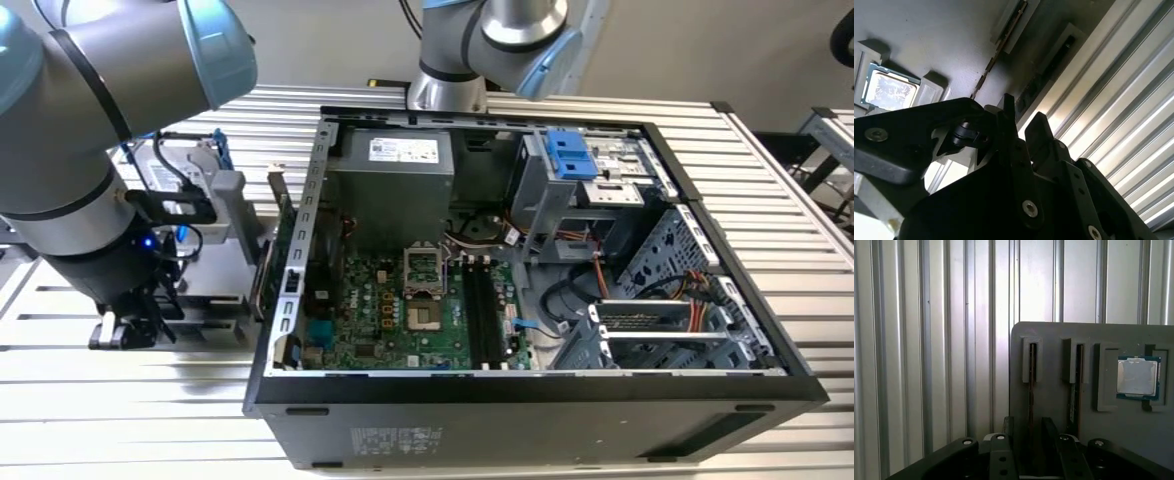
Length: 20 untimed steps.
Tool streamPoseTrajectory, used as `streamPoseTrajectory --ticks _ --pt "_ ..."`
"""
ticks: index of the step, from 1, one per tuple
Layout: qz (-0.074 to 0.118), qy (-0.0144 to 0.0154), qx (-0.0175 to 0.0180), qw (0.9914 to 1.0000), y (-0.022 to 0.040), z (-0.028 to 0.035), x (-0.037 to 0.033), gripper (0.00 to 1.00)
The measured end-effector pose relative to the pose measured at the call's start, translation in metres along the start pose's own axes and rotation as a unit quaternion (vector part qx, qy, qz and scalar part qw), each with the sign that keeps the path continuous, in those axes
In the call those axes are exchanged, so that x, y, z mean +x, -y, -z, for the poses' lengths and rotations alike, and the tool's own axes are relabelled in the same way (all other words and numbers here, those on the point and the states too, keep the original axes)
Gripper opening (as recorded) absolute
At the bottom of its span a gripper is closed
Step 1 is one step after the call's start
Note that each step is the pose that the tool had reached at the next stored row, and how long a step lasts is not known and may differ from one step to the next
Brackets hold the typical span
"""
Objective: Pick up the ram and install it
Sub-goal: 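Pick up the ram and move it above insertion slot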
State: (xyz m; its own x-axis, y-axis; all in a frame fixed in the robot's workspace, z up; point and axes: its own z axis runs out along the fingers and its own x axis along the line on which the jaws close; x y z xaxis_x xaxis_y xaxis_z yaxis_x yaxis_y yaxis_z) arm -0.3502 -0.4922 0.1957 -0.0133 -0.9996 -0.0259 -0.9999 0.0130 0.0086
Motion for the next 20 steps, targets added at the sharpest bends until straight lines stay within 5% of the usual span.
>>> streamPoseTrajectory --ticks 2,3,20 --pt "0.0 0.0 0.0 1.0 0.0 0.0 0.0 1.0" --pt "0.0 0.0 0.0 1.0 -0.0001 0.0 0.0 0.0" --pt "0.0 0.0 0.0 1.0 -0.0004 0.0 0.0 0.0"
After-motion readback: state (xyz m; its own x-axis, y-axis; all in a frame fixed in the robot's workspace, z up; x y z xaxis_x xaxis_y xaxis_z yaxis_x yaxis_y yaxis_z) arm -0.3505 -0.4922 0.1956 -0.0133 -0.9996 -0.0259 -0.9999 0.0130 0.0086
